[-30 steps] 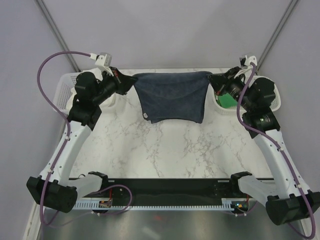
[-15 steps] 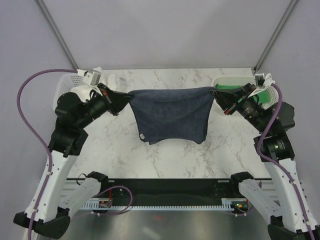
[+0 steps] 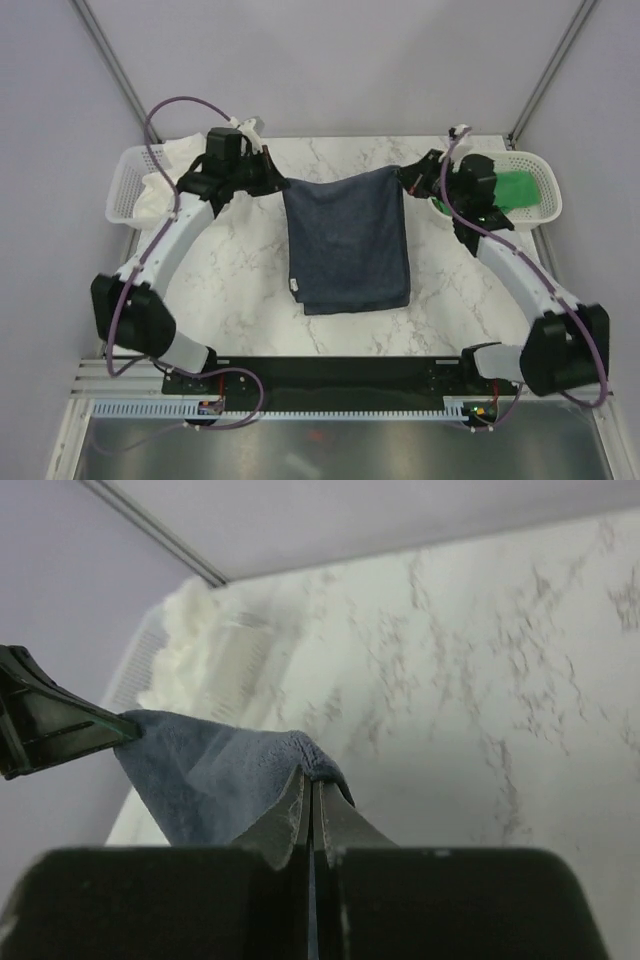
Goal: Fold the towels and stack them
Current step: Fold the towel
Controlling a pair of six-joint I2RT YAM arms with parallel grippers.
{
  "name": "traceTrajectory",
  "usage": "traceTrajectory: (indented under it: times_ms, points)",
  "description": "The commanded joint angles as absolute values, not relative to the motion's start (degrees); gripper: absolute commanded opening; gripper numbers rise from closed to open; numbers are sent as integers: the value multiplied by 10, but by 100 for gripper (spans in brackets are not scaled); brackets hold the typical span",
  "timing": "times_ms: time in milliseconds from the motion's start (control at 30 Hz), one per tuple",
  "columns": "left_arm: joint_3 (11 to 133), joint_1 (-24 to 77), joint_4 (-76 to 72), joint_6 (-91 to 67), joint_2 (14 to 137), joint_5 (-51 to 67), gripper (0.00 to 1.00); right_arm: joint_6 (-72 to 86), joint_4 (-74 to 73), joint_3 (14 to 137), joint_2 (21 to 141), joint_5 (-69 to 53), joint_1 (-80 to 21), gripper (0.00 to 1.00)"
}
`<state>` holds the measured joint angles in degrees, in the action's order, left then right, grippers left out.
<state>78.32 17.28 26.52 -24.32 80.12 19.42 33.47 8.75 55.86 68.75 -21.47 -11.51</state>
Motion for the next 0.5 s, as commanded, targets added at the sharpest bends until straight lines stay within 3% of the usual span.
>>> traceTrajectory:
  times_ms: [0, 200, 300, 367, 400, 433, 467]
  points:
    - [843, 150, 275, -223, 933, 150, 2, 341, 192, 560, 815, -196, -117, 0]
    - [1012, 129, 250, -229, 1189, 171, 2, 314, 219, 718, 1072, -224, -106, 0]
    - [1096, 125, 249, -223, 1250, 175, 2, 323, 208, 805, 1165, -234, -93, 0]
    - [1147, 122, 250, -220, 1294, 172, 18, 323, 193, 845, 1199, -236, -84, 7]
    - [1160, 119, 253, -220, 1302, 171, 27, 318, 183, 886, 1224, -234, -82, 21]
    - [1169, 117, 253, -220, 1313, 169, 46, 310, 156, 902, 1233, -229, -78, 27]
    - [1182, 115, 257, -219, 1313, 157, 52, 295, 139, 932, 1238, -220, -76, 33]
